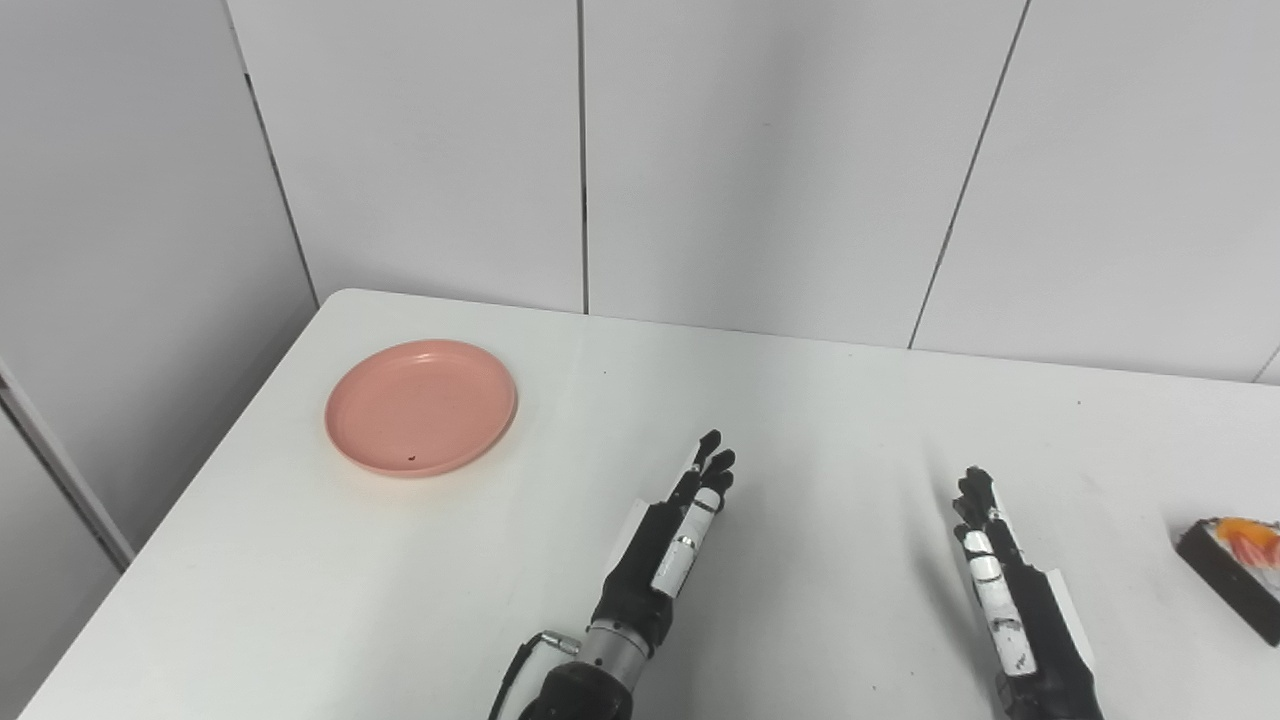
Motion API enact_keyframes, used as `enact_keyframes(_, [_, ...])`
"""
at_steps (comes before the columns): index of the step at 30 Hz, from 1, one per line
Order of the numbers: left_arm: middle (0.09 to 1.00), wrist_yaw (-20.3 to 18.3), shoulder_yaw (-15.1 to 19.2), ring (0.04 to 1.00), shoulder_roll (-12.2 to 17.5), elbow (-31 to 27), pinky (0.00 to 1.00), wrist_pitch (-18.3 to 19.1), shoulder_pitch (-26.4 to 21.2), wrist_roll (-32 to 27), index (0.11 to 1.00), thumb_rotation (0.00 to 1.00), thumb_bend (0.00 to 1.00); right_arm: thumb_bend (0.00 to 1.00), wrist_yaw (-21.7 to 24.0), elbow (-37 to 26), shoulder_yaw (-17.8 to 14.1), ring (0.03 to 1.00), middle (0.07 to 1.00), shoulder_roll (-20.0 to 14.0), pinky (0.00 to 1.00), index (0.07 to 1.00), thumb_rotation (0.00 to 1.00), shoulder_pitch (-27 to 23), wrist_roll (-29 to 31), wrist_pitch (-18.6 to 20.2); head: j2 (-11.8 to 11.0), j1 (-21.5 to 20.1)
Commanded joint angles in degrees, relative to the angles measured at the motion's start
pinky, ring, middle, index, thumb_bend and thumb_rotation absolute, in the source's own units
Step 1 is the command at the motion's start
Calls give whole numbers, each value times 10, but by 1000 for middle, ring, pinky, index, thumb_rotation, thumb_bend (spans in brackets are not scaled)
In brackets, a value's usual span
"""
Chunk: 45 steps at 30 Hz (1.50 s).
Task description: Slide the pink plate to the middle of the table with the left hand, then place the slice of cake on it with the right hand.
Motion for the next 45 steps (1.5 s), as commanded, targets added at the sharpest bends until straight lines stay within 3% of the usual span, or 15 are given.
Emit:
enact_keyframes(1, [972,2,0,966,-1,42,966,-12,27,-1,982,1000,378,258,0,33,-4,993,1000,-4,1000,1000,1000,19,2,-27,2,-4])
enact_keyframes(13, [961,-6,0,945,18,-22,936,47,21,0,972,1000,377,290,-5,37,-3,987,996,2,999,1000,1000,11,-4,-28,8,-7])
enact_keyframes(25, [927,-31,35,921,38,-110,913,101,-23,-43,915,1000,408,265,-3,55,-6,991,1000,-1,1000,1000,1000,3,-3,-34,0,7])
enact_keyframes(35, [912,-29,72,912,51,-213,933,196,-66,-68,901,1000,428,248,7,64,-9,997,1000,-3,1000,1000,1000,-1,13,-37,0,17])
enact_keyframes(40, [901,-30,86,907,75,-242,963,226,-96,-73,892,1000,434,246,8,84,-11,994,1000,-3,1000,1000,1000,-5,16,-59,-2,26])
enact_keyframes(45, [890,-24,104,884,98,-259,935,244,-117,-78,885,1000,441,241,6,83,-11,993,1000,-6,1000,1000,1000,-5,12,-54,-5,38])
